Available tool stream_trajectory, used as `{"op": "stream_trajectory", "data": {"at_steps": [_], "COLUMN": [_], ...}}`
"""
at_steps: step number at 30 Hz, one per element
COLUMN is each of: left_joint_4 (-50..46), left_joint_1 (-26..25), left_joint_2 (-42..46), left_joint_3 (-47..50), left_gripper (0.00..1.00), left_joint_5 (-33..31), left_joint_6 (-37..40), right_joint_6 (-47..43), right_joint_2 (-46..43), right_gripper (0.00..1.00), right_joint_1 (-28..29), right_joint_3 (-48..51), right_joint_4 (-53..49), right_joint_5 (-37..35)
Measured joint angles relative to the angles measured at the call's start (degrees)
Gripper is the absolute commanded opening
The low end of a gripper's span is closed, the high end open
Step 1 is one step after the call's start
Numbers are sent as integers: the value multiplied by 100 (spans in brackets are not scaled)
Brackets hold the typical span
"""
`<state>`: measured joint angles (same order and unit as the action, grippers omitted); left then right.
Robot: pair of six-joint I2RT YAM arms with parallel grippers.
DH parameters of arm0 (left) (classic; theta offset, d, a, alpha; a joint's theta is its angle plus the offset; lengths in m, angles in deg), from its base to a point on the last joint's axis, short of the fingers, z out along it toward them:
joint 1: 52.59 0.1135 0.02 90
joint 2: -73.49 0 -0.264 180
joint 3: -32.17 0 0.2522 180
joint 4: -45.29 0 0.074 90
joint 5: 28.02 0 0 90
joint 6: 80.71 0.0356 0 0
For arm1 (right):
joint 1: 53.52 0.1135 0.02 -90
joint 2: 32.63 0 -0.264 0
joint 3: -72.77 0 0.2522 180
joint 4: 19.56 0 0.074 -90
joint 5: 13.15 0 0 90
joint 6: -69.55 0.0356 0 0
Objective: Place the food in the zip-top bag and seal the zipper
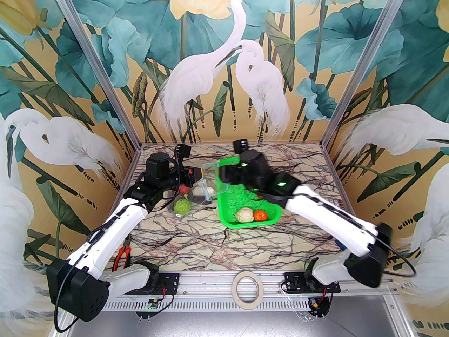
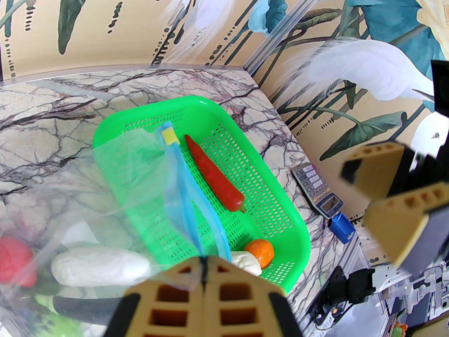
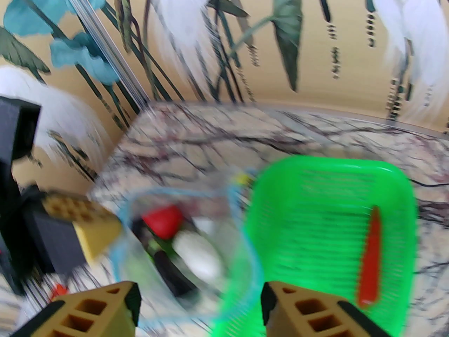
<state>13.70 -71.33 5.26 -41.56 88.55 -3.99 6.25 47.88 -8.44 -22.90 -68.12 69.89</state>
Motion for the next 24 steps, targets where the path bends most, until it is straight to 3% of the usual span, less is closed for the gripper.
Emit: {"op": "stream_trajectory", "data": {"at_steps": [9,24], "left_joint_4": [-39,-98], "left_joint_1": [0,4], "left_joint_2": [7,140], "left_joint_3": [35,166], "left_gripper": [1,9], "left_joint_5": [2,2], "left_joint_6": [85,146], "right_joint_6": [-70,-17], "right_joint_2": [479,2044], "right_gripper": [88,90], "right_joint_1": [-382,-378], "right_joint_3": [678,859], "right_joint_4": [-1329,-1504], "right_joint_5": [426,955]}}
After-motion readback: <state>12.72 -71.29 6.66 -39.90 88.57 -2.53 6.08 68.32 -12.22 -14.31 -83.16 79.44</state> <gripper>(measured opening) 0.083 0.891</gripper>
